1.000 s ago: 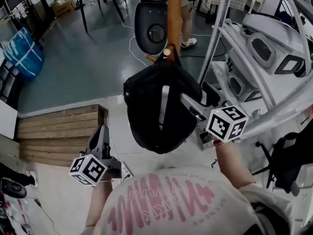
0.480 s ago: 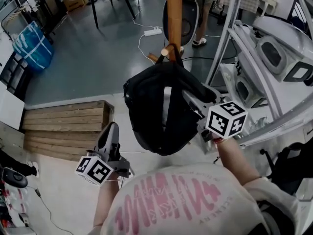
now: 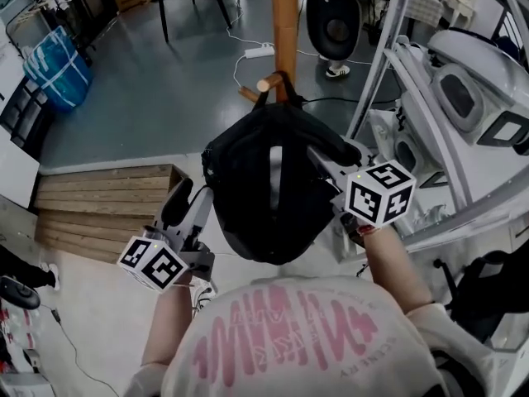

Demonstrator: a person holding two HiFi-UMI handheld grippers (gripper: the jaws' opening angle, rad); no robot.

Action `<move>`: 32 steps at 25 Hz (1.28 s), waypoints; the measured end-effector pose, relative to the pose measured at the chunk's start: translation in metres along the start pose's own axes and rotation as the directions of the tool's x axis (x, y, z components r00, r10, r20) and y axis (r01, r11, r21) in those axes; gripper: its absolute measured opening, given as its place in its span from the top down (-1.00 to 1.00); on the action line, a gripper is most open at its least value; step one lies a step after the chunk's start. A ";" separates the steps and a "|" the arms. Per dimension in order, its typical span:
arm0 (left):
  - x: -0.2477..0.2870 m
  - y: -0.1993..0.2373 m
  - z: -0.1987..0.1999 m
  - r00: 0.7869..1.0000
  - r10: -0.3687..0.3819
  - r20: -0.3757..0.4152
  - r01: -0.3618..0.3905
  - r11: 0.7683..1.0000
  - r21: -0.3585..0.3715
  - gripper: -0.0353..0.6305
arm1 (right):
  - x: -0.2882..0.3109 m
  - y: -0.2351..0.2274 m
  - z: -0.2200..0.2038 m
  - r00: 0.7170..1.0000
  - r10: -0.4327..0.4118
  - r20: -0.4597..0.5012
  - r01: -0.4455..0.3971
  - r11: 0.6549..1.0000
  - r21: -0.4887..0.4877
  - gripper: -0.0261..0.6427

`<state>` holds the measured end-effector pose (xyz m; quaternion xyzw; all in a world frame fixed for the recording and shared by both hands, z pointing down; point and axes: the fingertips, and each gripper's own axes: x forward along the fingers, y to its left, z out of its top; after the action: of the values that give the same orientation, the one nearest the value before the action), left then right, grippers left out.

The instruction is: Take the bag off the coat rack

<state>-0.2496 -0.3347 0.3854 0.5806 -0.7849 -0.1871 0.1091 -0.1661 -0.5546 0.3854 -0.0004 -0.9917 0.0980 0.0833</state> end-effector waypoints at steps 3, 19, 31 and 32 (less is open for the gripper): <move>0.013 -0.004 0.010 1.000 0.002 0.009 -0.003 0.994 0.107 -0.13 | 0.000 0.001 0.001 1.000 0.010 -0.003 -0.010 1.000 -0.008 0.47; 0.119 -0.028 -0.012 0.974 -0.031 -0.223 0.139 0.863 0.485 -0.20 | 0.006 -0.001 -0.004 1.000 0.027 0.000 -0.027 1.000 0.005 0.47; 0.114 -0.024 -0.022 0.968 -0.019 -0.249 0.114 0.920 0.375 0.55 | 0.009 0.006 -0.008 0.999 0.047 -0.012 -0.046 0.998 0.039 0.50; 0.112 -0.025 -0.022 0.965 -0.035 -0.258 0.129 0.926 0.355 0.57 | 0.008 0.008 -0.009 0.998 0.056 -0.017 -0.055 0.998 0.042 0.51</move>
<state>-0.2533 -0.4512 0.3902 0.6421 -0.7610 0.0330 0.0869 -0.1728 -0.5449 0.3937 -0.0272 -0.9882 0.1211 0.0895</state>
